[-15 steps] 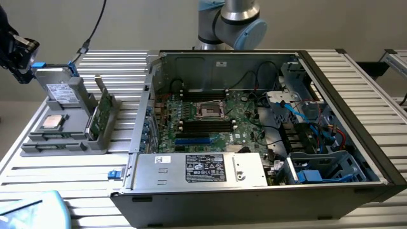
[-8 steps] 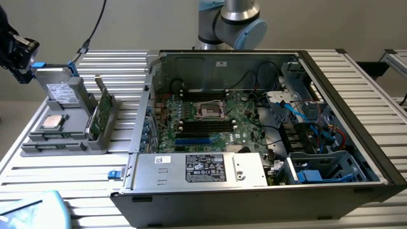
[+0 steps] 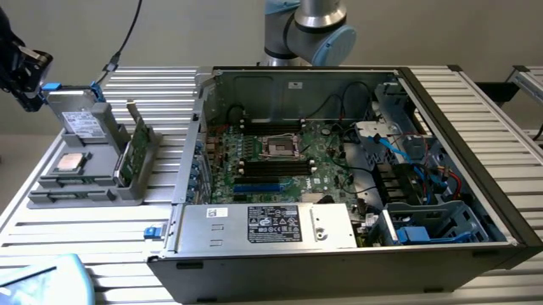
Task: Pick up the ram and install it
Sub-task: 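Pick up the ram and move it above insertion slot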
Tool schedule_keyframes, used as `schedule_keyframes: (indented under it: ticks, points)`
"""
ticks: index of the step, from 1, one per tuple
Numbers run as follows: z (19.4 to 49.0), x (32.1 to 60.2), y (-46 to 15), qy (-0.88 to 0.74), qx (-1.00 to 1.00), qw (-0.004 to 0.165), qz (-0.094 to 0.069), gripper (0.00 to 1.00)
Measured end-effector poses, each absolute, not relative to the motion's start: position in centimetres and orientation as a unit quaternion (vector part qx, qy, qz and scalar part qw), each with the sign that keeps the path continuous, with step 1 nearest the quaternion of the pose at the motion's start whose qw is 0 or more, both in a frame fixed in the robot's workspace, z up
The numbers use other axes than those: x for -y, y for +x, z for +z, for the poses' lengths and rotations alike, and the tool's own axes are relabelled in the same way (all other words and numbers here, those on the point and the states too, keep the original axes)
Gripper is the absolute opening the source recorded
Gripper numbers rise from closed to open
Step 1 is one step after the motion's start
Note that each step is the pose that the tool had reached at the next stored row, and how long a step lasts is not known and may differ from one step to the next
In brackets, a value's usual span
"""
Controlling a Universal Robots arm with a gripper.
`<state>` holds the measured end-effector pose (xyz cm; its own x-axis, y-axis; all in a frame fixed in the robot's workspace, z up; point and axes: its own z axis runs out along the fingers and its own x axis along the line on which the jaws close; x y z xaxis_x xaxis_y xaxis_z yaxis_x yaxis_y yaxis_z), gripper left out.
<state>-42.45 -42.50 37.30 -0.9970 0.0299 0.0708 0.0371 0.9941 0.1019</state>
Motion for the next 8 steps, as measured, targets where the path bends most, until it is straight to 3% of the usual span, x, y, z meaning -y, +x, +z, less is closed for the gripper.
schedule_keyframes:
  ticks: [8]
  points:
    - [37.25, 42.5, -42.45, 0.056, 0.997, 0.038, -0.049, 0.11]
